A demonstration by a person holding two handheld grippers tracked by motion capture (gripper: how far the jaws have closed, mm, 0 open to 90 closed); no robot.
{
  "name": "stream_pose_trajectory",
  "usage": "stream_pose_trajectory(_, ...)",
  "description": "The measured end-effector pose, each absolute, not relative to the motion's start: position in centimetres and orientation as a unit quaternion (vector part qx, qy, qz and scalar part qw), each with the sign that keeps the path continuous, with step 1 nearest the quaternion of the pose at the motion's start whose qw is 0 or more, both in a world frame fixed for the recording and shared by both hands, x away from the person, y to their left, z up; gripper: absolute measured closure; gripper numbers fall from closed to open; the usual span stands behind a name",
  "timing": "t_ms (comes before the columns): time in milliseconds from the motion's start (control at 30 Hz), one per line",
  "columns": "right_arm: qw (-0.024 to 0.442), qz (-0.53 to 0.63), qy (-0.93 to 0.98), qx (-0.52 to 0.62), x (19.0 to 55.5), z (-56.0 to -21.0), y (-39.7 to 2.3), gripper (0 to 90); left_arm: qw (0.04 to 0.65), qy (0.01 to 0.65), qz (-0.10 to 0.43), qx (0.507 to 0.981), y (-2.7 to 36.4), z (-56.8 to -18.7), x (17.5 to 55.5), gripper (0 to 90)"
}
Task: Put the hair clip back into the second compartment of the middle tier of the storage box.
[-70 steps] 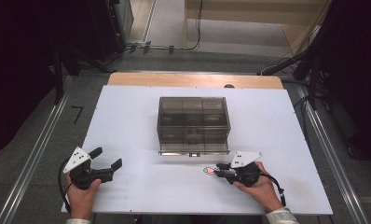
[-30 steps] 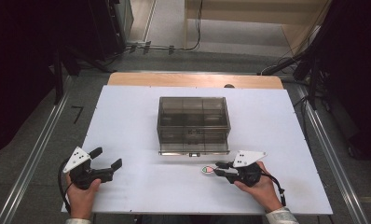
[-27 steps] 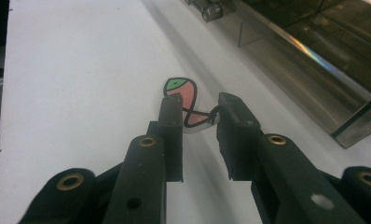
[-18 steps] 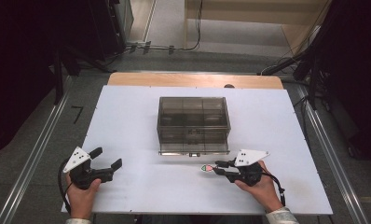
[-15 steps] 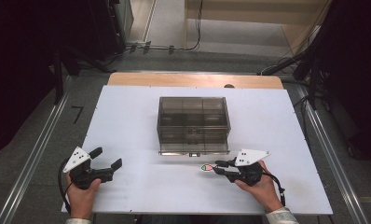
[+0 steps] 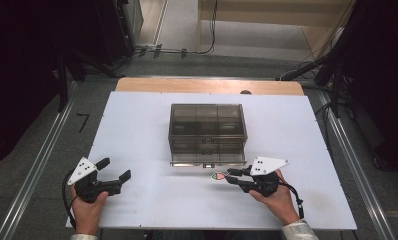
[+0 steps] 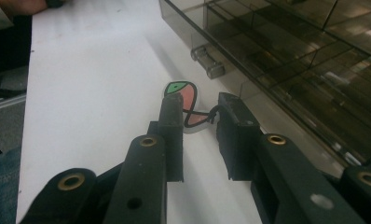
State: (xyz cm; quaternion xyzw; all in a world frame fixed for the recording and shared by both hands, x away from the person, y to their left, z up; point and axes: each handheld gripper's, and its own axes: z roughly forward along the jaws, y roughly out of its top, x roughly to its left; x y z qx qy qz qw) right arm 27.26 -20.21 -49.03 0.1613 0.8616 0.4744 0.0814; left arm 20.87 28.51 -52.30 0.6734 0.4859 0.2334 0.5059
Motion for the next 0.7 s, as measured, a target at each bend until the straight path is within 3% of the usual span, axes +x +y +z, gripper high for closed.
stream_pose_trajectory(700, 0.099, 0.501, 0.843, 0.171, 29.8, -46.9, -17.4, 70.6, 0.506, 0.485, 0.233, 0.674, 28.5, -52.3, 20.9, 3.8)
